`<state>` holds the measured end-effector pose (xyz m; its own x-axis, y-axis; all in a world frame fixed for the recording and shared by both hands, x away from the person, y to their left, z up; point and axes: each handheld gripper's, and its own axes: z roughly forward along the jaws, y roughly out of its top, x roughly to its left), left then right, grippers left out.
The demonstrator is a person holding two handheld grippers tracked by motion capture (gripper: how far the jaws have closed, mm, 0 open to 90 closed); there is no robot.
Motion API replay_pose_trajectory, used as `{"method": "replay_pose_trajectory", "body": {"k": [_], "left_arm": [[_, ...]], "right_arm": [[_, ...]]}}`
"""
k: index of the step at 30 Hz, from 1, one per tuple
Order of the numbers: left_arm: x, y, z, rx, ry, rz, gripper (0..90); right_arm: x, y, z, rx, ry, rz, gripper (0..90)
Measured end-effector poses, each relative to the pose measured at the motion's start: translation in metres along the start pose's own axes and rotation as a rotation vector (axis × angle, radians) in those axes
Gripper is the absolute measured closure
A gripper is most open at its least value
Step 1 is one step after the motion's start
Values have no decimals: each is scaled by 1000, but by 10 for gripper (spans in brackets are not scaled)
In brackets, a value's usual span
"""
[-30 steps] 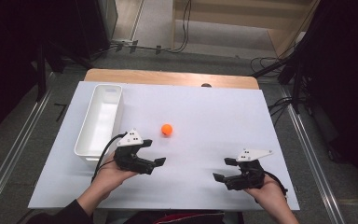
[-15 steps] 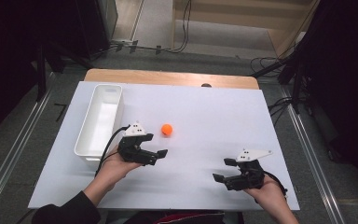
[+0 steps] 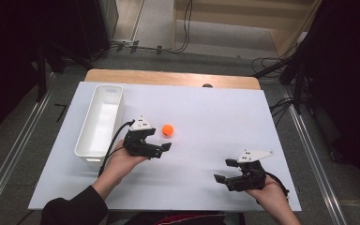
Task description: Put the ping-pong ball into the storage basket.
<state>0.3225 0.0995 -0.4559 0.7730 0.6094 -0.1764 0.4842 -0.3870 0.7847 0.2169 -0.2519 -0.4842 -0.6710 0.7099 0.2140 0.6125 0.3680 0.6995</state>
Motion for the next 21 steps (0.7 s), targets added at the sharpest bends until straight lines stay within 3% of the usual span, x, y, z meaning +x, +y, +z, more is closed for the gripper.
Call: {"method": "replay_pose_trajectory", "body": {"k": [7,21], "left_arm": [[3,7,6,-10,6,-27,136],[3,17,20,1,14,1,134]], "right_arm": [[0,0,0,-3,1,-7,207],[0,-1,0,-2,0,-4,207]]}}
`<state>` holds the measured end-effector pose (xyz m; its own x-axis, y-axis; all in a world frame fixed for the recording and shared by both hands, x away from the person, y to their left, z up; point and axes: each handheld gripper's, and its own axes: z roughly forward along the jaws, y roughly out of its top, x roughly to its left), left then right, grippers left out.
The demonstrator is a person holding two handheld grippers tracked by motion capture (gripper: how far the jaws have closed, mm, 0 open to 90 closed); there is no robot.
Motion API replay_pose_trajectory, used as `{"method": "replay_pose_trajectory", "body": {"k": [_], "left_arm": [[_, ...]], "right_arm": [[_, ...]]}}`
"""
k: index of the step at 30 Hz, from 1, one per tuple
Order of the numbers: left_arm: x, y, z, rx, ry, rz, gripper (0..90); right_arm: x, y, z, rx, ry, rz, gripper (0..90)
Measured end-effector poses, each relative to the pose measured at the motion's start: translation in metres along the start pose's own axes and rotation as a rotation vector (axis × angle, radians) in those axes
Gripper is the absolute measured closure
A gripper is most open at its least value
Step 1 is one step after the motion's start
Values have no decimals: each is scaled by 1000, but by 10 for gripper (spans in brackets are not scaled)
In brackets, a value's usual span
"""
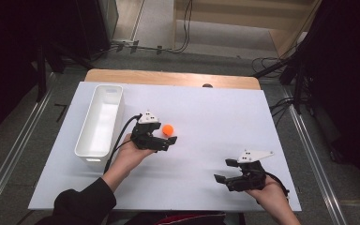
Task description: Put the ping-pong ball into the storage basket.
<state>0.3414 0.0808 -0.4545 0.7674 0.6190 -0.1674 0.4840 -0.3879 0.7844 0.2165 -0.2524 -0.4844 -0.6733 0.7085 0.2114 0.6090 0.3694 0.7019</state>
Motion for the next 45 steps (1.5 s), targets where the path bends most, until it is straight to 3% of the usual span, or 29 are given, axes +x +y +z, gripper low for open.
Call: {"method": "replay_pose_trajectory", "body": {"k": [2,3,6,17,31,45], "left_arm": [[1,2,1,-13,1,-7,105],[1,3,2,-21,12,-15,0],[5,6,5,-36,11,-33,0],[9,14,17,-14,19,-15,0],[18,25,33,-1,70,-1,0],[25,31,40,-16,91,-21,0]], "right_arm": [[0,0,0,-1,1,0,207],[0,0,0,-1,-1,1,207],[0,0,0,0,3,1,207],[-1,0,-1,-1,2,2,207],[-1,-1,0,5,0,0,207],[0,-1,0,10,2,2,207]]}}
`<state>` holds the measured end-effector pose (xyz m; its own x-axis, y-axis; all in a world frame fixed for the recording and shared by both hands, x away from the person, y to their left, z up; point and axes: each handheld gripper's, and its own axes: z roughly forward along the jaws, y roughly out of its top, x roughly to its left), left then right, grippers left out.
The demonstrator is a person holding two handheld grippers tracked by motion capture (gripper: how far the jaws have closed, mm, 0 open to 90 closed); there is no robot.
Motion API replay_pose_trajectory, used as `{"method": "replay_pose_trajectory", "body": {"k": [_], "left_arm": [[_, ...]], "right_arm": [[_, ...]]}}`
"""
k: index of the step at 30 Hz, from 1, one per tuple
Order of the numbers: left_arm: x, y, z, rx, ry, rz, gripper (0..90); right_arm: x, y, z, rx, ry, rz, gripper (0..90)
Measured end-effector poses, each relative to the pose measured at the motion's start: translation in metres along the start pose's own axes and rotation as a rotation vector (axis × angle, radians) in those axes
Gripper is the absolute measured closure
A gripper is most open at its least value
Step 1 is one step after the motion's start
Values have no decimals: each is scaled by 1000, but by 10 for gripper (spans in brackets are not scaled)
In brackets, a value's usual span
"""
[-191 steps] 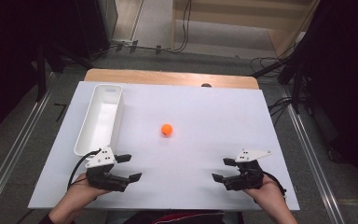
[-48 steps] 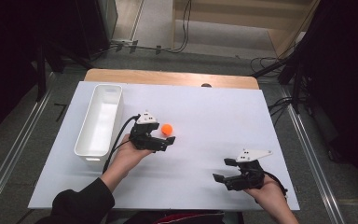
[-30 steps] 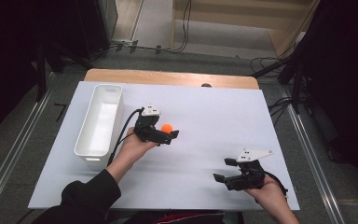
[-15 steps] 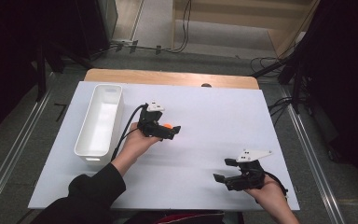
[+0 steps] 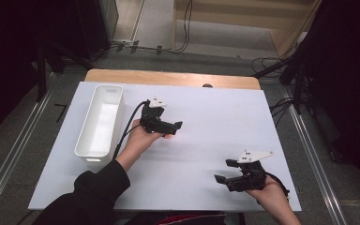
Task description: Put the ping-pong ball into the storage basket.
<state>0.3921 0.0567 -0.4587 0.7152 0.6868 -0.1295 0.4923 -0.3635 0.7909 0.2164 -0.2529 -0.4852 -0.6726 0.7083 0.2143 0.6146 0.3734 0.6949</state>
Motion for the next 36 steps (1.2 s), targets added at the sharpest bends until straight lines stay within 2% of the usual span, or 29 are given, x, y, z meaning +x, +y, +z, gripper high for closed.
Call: {"method": "replay_pose_trajectory", "body": {"k": [18,21,23,32,36], "left_arm": [[6,-10,2,-5,-4,3,0],[7,-14,5,-14,-11,-13,0],[7,-18,10,12,-10,-9,0],[7,-27,17,43,-2,-2,0],[8,-31,20,53,-2,-12,0]], "right_arm": [[-2,0,2,1,-5,0,207],[-2,0,2,2,-5,1,207],[-2,0,2,2,-5,2,207],[-2,0,2,3,-4,2,207],[-2,0,1,5,-7,4,207]]}}
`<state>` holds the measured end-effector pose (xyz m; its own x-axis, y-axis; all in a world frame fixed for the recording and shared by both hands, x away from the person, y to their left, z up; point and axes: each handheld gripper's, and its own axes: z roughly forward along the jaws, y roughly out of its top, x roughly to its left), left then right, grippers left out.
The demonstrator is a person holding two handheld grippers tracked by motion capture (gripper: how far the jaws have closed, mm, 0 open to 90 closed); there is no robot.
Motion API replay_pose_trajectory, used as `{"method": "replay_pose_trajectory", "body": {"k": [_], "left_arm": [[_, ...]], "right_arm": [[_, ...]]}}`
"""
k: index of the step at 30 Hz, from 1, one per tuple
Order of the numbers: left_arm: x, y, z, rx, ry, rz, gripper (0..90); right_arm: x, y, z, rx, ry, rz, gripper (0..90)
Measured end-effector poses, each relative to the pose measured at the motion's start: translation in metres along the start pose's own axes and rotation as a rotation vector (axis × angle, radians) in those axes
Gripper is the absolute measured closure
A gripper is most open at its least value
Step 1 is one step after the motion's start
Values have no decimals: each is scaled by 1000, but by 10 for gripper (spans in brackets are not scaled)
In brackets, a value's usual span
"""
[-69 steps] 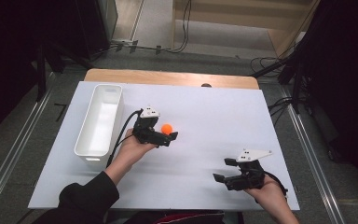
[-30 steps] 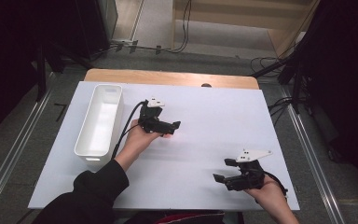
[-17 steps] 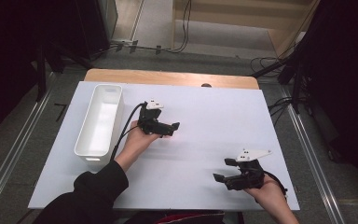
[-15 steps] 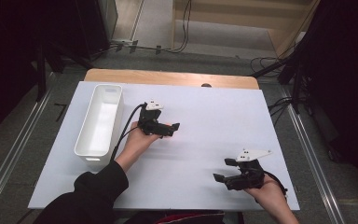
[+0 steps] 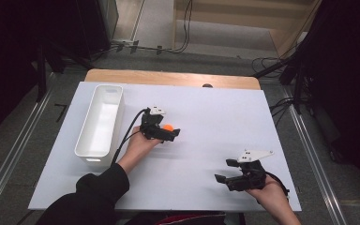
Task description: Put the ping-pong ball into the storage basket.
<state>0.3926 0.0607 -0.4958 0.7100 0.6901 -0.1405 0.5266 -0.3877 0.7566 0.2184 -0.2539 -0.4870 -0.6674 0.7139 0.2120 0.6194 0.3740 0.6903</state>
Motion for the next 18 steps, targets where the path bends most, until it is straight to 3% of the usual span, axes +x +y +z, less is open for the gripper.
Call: {"method": "replay_pose_trajectory", "body": {"k": [13,18], "left_arm": [[0,-10,11,89,31,37,0],[-3,-13,14,111,61,82,0]], "right_arm": [[0,0,0,4,-3,0,207],[0,0,0,7,-2,2,207]]}}
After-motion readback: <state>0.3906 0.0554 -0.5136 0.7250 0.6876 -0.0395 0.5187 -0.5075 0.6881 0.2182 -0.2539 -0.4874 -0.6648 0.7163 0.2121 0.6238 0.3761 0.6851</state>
